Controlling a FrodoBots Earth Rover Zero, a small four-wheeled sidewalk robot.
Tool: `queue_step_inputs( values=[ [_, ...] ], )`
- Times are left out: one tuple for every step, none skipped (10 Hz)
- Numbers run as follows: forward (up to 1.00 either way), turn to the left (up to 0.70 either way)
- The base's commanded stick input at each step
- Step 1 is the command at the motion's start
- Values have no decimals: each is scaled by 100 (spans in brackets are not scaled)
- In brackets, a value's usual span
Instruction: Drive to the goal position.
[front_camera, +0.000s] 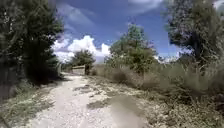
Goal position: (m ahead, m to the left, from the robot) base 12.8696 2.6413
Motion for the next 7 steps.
queue_step_inputs(
  values=[
    [50,0],
    [50,0],
    [50,0],
    [50,0],
    [50,0],
    [50,0],
    [50,0]
  ],
)
